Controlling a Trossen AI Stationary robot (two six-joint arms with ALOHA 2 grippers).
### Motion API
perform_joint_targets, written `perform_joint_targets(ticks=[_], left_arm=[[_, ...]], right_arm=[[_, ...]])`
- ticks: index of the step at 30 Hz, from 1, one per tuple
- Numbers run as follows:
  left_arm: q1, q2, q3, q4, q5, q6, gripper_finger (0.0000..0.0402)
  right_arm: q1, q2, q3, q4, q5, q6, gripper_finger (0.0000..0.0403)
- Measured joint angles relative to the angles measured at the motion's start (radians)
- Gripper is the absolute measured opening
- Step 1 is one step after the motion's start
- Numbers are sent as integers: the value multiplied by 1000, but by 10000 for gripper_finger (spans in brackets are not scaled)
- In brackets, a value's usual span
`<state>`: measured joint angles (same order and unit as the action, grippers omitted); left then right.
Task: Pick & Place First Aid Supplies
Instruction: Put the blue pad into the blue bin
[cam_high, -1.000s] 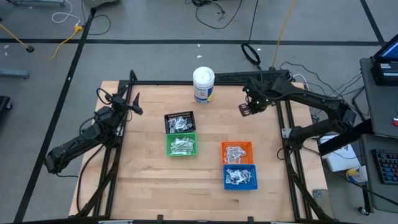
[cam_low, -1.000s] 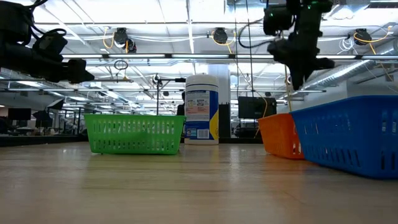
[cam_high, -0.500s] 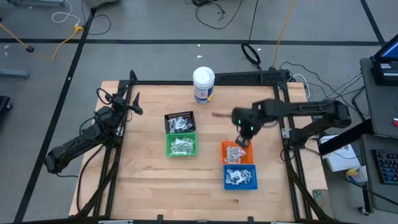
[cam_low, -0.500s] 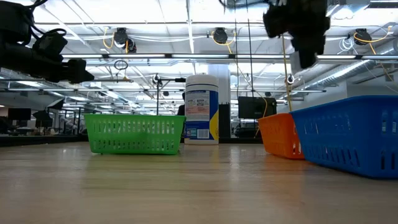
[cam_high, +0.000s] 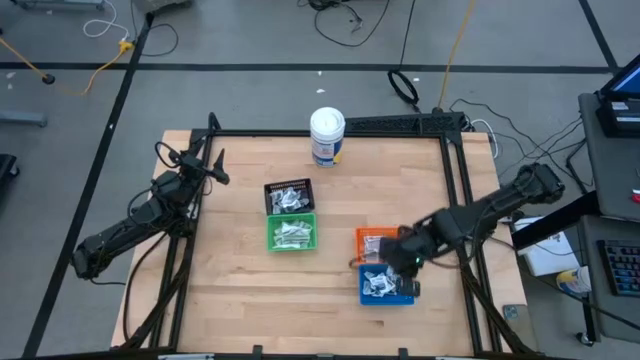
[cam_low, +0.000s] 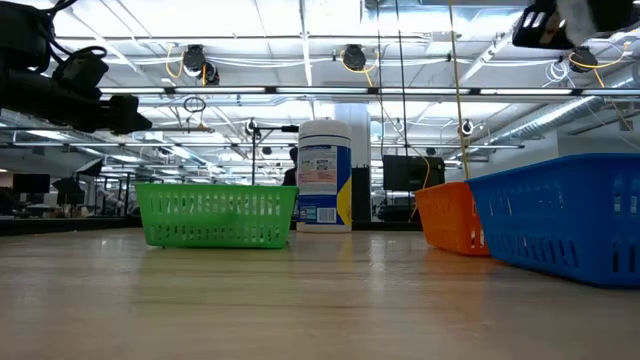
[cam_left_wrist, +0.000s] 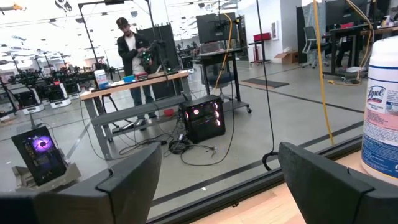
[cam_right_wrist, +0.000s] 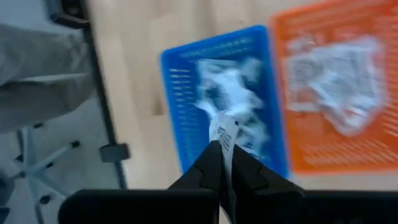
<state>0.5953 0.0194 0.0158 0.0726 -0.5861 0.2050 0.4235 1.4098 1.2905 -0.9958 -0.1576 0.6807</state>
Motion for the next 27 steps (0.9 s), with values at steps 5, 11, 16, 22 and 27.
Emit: perform_joint_targets(ticks=[5, 11, 16, 22, 27], left_arm=[[0, 0, 0, 0, 0, 0, 327], [0, 0, 0, 0, 0, 0, 313], [0, 0, 0, 0, 0, 0, 307], [0, 0, 0, 0, 0, 0, 305], [0, 0, 0, 0, 0, 0, 305]], right_arm=[[63, 88, -7, 64, 5, -7, 0], [89, 161, -8, 74, 101, -70, 0], [89, 233, -8, 90, 131, -132, 0], [88, 311, -8, 108, 131, -144, 11], [86, 327, -8, 116, 95, -129, 52]])
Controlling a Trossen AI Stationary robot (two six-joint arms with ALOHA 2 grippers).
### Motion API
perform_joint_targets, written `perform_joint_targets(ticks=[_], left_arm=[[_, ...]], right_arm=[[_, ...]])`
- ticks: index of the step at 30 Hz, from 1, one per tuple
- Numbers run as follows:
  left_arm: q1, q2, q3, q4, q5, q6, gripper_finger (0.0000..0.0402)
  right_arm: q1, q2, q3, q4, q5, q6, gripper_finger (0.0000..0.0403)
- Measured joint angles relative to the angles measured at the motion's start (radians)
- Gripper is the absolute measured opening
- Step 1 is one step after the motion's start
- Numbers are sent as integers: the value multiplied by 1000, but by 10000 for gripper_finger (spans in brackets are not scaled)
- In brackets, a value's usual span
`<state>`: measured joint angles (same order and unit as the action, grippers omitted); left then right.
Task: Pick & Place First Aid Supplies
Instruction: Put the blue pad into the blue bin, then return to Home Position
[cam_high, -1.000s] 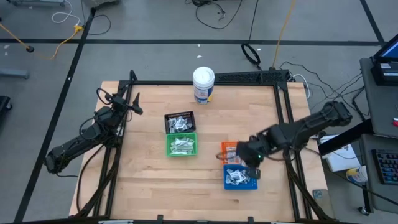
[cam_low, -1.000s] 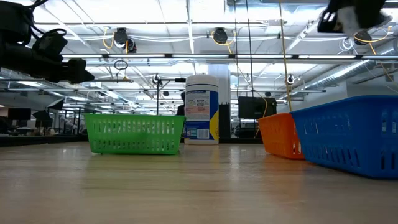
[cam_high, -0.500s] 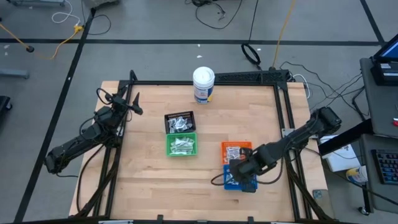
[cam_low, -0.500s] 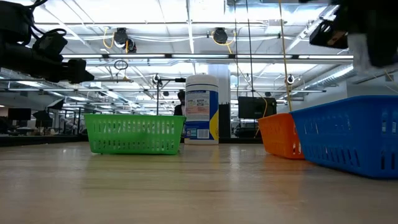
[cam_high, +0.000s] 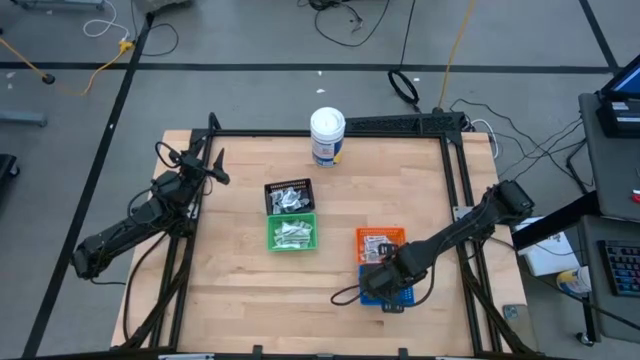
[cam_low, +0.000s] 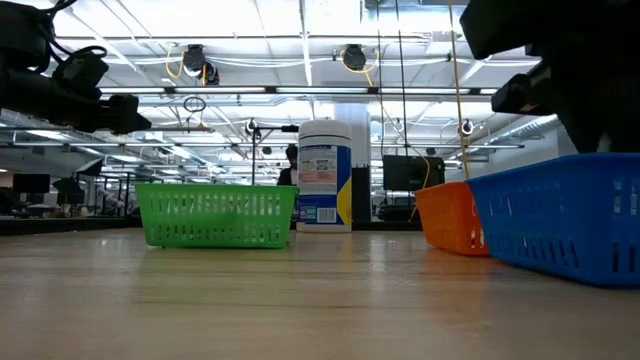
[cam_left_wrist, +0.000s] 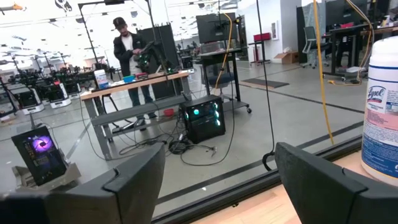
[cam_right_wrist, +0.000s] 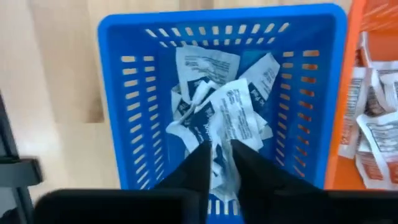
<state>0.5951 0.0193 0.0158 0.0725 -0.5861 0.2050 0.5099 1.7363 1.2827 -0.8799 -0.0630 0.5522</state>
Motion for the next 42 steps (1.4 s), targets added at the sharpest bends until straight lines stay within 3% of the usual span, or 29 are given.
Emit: perform_joint_targets(ticks=[6, 9, 14, 17, 22, 31, 36, 42], left_arm=[[0, 0, 0, 0, 0, 0, 306], [0, 0, 0, 0, 0, 0, 305], [0, 0, 0, 0, 0, 0, 306], [0, 0, 0, 0, 0, 0, 306], [0, 0, 0, 0, 0, 0, 305], [0, 0, 0, 0, 0, 0, 306], [0, 0, 0, 0, 0, 0, 306], [0, 0, 0, 0, 0, 0, 306]], right_arm=[[0, -28, 0, 8, -9, 6, 170], [-4, -77, -16, 25, 70, 12, 235], [-54, -232, -151, 151, 192, 0, 313], [-112, -335, -265, 251, 200, -16, 342], [-245, -495, -472, 432, 211, -39, 359], [-494, -758, -791, 840, 393, -230, 359], [-641, -873, -926, 1047, 506, -349, 359], [-817, -986, -1028, 1260, 501, -468, 359]])
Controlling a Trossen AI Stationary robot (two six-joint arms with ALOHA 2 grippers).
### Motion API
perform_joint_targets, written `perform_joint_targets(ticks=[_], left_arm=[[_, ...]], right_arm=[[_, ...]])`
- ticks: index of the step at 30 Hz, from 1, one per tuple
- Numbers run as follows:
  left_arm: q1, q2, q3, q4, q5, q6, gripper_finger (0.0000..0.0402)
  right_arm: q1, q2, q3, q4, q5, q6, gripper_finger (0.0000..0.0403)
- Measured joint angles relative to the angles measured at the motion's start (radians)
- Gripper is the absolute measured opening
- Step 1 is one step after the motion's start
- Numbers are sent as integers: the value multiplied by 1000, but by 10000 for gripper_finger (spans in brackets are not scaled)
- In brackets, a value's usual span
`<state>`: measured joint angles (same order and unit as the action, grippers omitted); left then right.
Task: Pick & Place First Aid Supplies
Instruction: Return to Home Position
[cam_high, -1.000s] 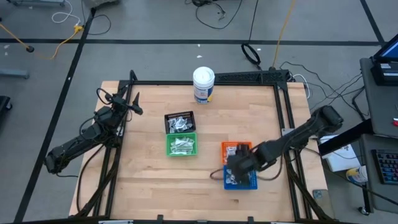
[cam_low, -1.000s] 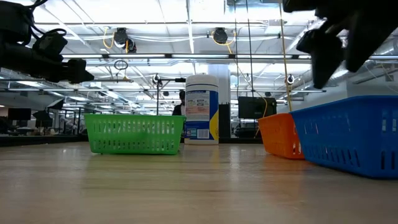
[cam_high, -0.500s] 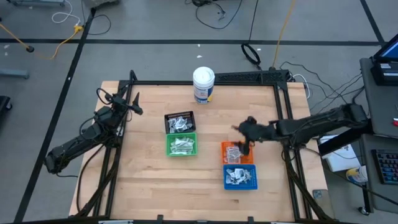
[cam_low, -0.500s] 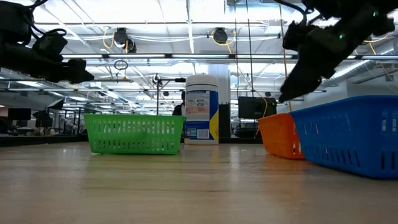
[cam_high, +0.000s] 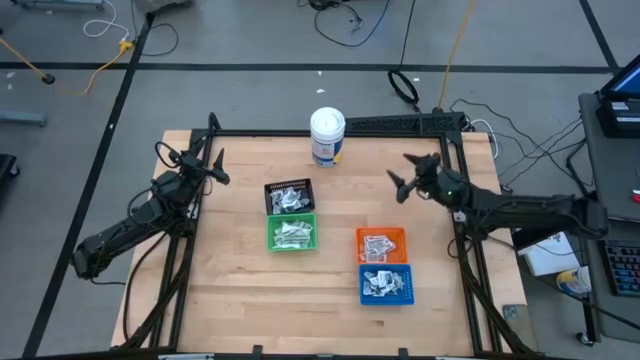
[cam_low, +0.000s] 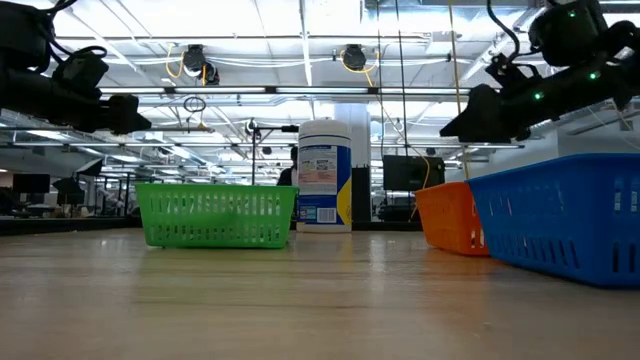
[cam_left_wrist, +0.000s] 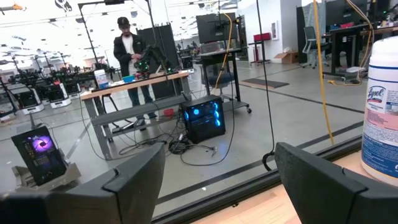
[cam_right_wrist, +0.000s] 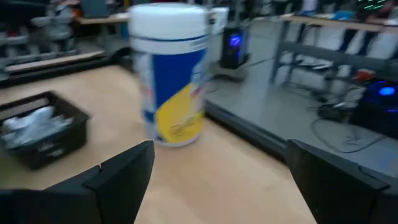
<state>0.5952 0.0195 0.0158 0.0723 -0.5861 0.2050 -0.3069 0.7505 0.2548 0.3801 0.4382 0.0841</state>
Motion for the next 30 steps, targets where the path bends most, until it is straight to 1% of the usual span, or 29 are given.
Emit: perform_joint_targets(ticks=[7, 12, 16, 19, 23, 27, 30], left_arm=[[0, 0, 0, 0, 0, 0, 306], [0, 0, 0, 0, 0, 0, 306], [0, 0, 0, 0, 0, 0, 305], [0, 0, 0, 0, 0, 0, 306], [0, 0, 0, 0, 0, 0, 305], [0, 0, 0, 0, 0, 0, 305], [0, 0, 0, 0, 0, 0, 305]], right_arm=[[-198, -150, -79, 1, -105, -41, 359], [-289, -243, -137, 8, -155, -55, 359], [-316, -311, -183, 6, -155, -36, 359], [-315, -352, -208, 16, -155, -3, 359], [-314, -411, -237, 8, -150, -2, 359], [-314, -477, -236, -40, -152, -22, 359], [-314, -520, -237, -37, -152, -24, 359]])
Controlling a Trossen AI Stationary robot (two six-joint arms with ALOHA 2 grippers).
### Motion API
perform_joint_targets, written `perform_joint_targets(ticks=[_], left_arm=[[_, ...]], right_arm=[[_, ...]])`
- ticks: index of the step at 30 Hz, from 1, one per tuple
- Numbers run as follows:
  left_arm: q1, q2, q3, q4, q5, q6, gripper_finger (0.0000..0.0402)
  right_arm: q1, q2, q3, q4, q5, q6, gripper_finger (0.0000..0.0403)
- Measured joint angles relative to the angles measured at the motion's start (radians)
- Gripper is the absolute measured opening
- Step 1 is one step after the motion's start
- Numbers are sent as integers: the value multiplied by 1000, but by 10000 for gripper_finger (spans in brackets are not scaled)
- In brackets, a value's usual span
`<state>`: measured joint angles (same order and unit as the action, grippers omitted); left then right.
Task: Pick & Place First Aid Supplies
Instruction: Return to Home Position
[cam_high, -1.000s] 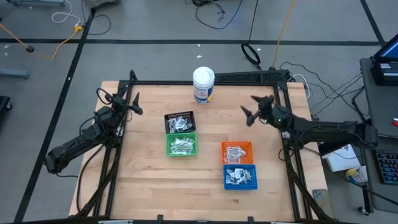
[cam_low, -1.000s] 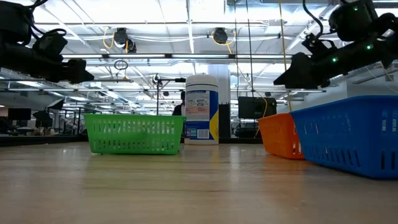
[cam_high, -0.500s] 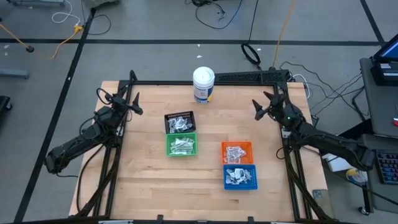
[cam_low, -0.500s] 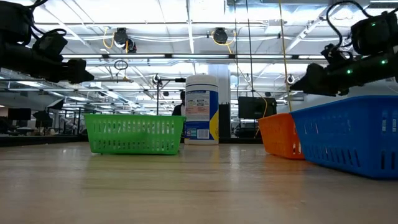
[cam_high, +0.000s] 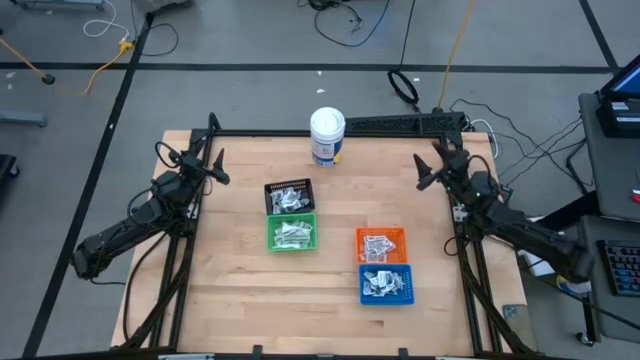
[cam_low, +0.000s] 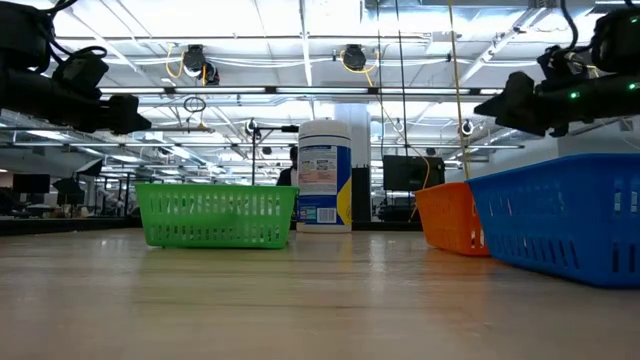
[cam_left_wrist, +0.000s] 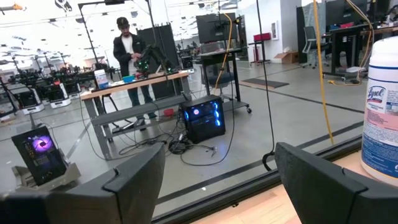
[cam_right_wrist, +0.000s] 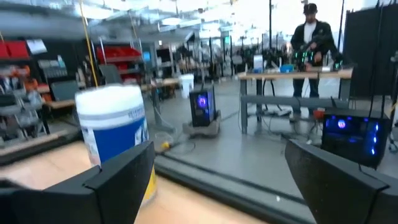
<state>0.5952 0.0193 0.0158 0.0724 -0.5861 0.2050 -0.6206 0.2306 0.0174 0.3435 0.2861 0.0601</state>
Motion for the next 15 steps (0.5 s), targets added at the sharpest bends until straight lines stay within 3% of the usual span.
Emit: perform_joint_targets(ticks=[15], left_arm=[[0, 0, 0, 0, 0, 0, 305]], right_arm=[[0, -177, -2, 0, 0, -1, 359]])
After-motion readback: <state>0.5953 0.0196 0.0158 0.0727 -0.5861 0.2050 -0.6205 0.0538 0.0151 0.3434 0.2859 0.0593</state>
